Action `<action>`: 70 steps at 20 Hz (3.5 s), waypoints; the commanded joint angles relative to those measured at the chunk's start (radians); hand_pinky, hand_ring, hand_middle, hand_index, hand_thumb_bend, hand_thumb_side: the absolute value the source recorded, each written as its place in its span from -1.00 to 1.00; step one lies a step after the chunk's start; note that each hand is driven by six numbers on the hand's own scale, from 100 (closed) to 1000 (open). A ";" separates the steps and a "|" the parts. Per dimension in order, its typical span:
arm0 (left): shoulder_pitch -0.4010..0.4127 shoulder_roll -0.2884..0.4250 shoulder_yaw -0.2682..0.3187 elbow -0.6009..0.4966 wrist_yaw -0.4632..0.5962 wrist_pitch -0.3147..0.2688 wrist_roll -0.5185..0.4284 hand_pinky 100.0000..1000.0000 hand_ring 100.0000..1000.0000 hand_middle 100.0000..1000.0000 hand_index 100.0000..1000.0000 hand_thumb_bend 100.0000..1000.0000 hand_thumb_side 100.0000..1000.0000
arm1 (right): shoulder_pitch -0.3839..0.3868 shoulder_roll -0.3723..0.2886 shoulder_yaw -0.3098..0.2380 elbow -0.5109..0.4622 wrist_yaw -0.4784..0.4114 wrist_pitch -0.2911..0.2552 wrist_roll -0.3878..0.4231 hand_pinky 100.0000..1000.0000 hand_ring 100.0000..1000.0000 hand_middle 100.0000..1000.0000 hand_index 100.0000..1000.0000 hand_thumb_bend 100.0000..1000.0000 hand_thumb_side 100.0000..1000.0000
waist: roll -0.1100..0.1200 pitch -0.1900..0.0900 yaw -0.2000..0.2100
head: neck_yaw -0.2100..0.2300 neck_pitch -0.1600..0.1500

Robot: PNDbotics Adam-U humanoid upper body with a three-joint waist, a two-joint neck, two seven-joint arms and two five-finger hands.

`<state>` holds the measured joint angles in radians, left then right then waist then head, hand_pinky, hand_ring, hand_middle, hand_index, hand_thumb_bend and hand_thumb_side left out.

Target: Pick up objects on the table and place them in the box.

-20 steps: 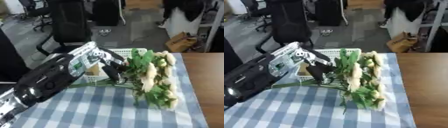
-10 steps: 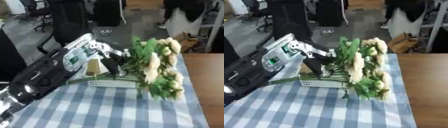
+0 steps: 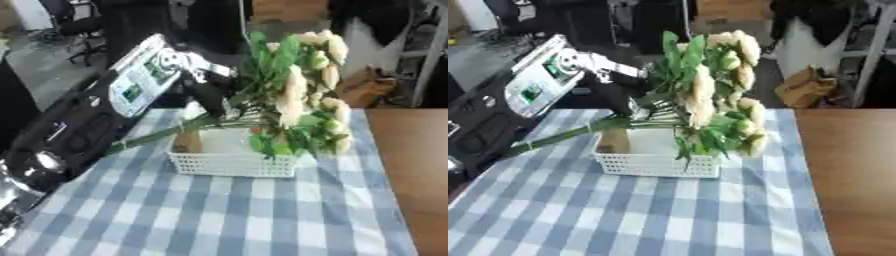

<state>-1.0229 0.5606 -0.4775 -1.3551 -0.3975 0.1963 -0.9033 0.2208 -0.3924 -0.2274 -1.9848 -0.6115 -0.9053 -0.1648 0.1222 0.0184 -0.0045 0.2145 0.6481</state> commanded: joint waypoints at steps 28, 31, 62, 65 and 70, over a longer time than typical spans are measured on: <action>-0.123 -0.032 0.107 0.336 -0.626 -0.417 0.138 -1.00 -1.00 -0.94 -0.42 -1.00 -0.67 | -0.020 -0.019 0.013 -0.015 0.007 -0.002 0.005 0.38 0.49 0.14 0.16 -1.00 0.78 | -0.007 -0.013 -0.010 | 0.003 -0.031; -0.119 -0.055 0.118 0.399 -0.670 -0.438 0.158 -1.00 -1.00 -0.94 -0.42 -1.00 -0.67 | -0.022 -0.019 0.012 -0.015 0.003 -0.002 0.007 0.38 0.49 0.14 0.16 -1.00 0.77 | -0.009 -0.010 -0.012 | 0.005 -0.032; -0.106 -0.162 0.161 0.616 -0.888 -0.508 0.442 0.49 0.97 0.98 1.00 -1.00 0.21 | -0.029 -0.020 0.014 -0.015 -0.032 -0.002 0.033 0.38 0.49 0.14 0.15 -1.00 0.78 | -0.016 -0.003 -0.021 | 0.002 -0.051; -0.118 -0.164 0.162 0.613 -0.908 -0.506 0.431 1.00 1.00 1.00 1.00 -1.00 0.29 | -0.028 -0.021 0.014 -0.015 -0.035 -0.002 0.035 0.38 0.49 0.14 0.15 -1.00 0.78 | -0.016 -0.005 -0.021 | 0.005 -0.048; -0.129 -0.170 0.167 0.617 -0.935 -0.515 0.398 1.00 1.00 1.00 1.00 -1.00 0.32 | -0.027 -0.024 0.015 -0.015 -0.041 -0.002 0.037 0.38 0.49 0.14 0.15 -1.00 0.78 | -0.015 -0.008 -0.023 | 0.007 -0.046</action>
<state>-1.1206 0.3771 -0.3227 -0.7295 -1.3221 -0.3179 -0.4962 0.1953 -0.3923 -0.2090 -1.9848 -0.6438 -0.9060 -0.1318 0.1218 0.0193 -0.0272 0.2166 0.6079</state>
